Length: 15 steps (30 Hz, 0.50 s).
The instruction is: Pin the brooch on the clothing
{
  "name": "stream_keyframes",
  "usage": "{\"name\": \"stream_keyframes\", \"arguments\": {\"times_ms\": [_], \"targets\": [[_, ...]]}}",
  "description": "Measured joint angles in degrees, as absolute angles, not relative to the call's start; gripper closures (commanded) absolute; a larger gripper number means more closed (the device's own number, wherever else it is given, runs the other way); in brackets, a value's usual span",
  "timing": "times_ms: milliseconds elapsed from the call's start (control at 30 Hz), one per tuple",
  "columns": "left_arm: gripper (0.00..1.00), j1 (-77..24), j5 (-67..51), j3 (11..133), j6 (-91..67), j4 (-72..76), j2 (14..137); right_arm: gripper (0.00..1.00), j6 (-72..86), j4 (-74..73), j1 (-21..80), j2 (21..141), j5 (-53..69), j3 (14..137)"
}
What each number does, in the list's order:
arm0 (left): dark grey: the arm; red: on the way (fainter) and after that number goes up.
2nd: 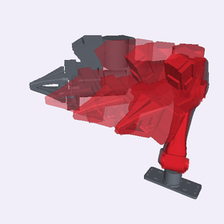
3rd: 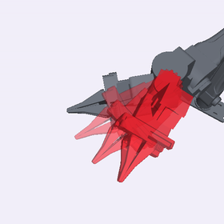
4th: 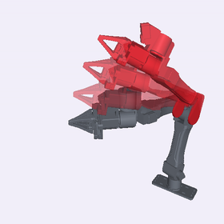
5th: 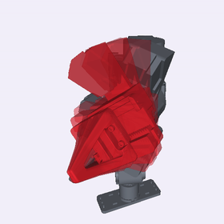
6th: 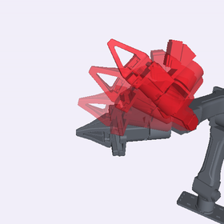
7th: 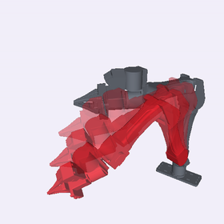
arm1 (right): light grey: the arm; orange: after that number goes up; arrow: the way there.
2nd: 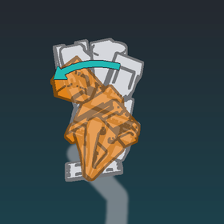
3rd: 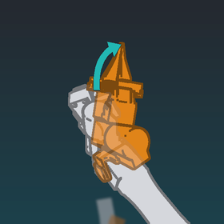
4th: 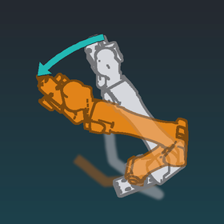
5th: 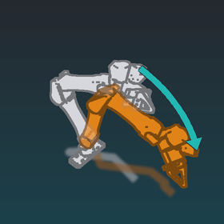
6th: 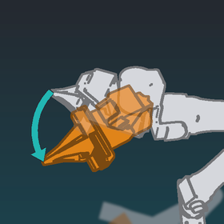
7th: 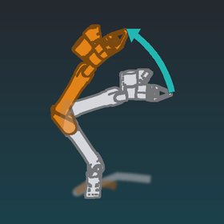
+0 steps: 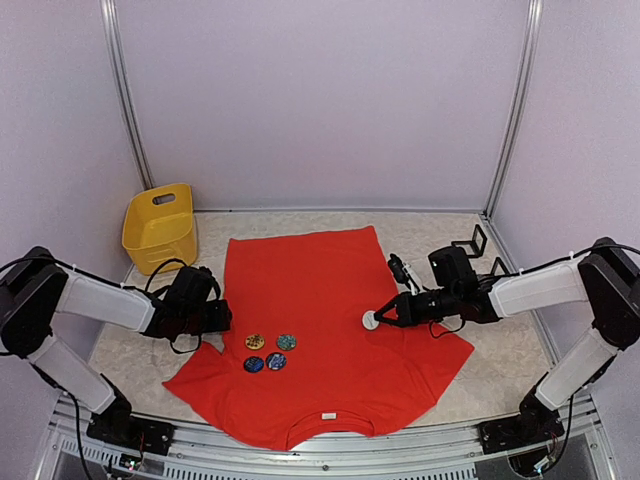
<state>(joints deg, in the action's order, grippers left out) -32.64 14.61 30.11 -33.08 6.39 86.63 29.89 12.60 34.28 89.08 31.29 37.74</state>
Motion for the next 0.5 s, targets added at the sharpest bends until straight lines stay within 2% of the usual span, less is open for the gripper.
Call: {"name": "stream_keyframes", "arguments": {"times_ms": [267,400,500], "targets": [[0.38,-31.9,20.0,25.9,-36.5,5.1,80.7,1.0,29.2,12.5,34.3,87.7,30.3,37.7],[0.34,-44.0,22.9,26.9,-27.6,9.1,76.5,1.0,28.1,12.3,34.3,85.3,28.5,37.2],[0.33,-52.8,17.4,32.1,-17.9,13.1,78.2,1.0,27.2,12.0,34.3,84.5,27.5,36.9]]}}
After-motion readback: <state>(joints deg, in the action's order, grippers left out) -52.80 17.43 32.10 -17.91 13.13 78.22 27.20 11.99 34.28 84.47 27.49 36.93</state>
